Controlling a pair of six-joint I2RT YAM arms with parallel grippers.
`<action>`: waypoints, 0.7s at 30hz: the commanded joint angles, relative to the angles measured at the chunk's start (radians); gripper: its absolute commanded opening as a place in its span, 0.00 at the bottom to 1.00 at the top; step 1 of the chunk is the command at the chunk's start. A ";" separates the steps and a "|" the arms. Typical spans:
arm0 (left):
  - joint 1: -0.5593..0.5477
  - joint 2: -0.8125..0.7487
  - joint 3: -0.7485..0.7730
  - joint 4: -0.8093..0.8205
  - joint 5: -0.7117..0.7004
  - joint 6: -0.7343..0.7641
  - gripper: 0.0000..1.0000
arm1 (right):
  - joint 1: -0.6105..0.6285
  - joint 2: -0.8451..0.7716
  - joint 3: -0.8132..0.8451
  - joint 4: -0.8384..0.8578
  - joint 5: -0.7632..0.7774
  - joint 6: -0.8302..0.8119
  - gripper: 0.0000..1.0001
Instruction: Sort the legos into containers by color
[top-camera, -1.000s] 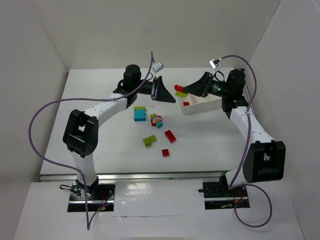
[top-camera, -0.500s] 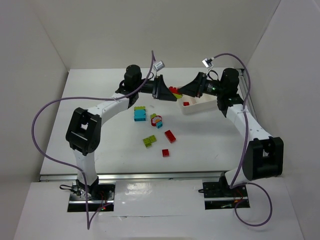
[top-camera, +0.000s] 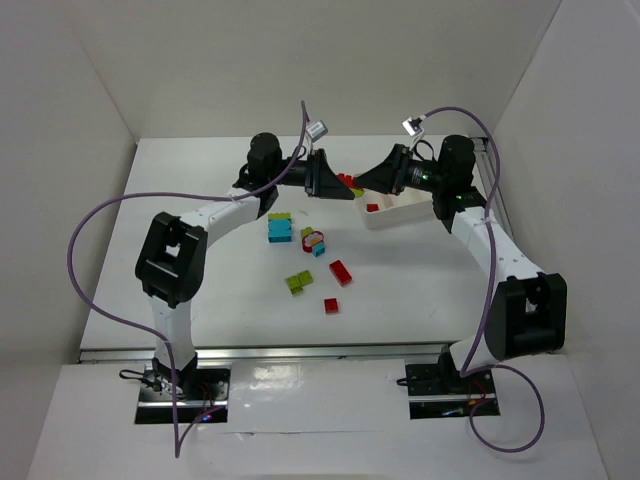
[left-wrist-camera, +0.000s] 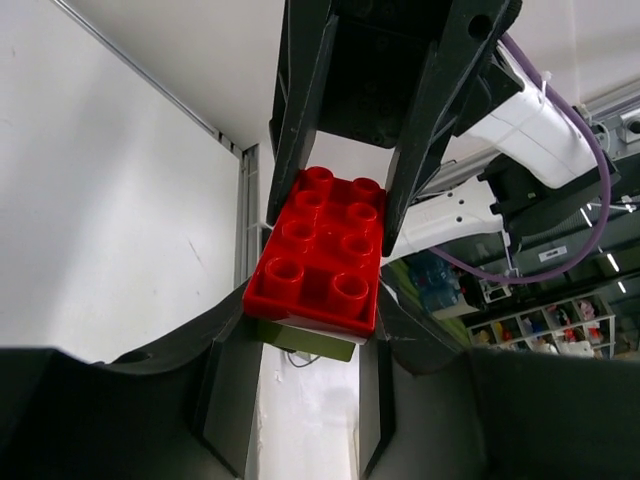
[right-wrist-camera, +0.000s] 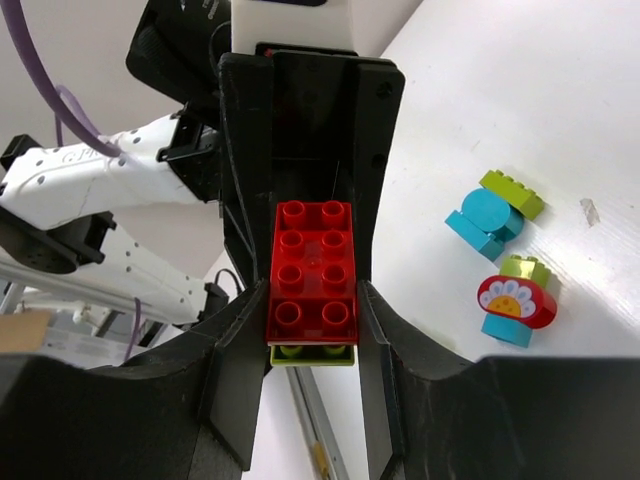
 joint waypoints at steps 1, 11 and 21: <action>-0.001 -0.029 -0.036 -0.035 0.019 0.080 0.00 | -0.024 -0.034 0.039 -0.001 0.140 -0.024 0.19; 0.039 -0.112 -0.146 -0.298 -0.033 0.260 0.00 | -0.070 -0.071 0.043 -0.083 0.485 -0.062 0.19; 0.079 -0.199 0.022 -0.813 -0.335 0.516 0.00 | 0.025 0.185 0.264 -0.485 0.871 -0.262 0.20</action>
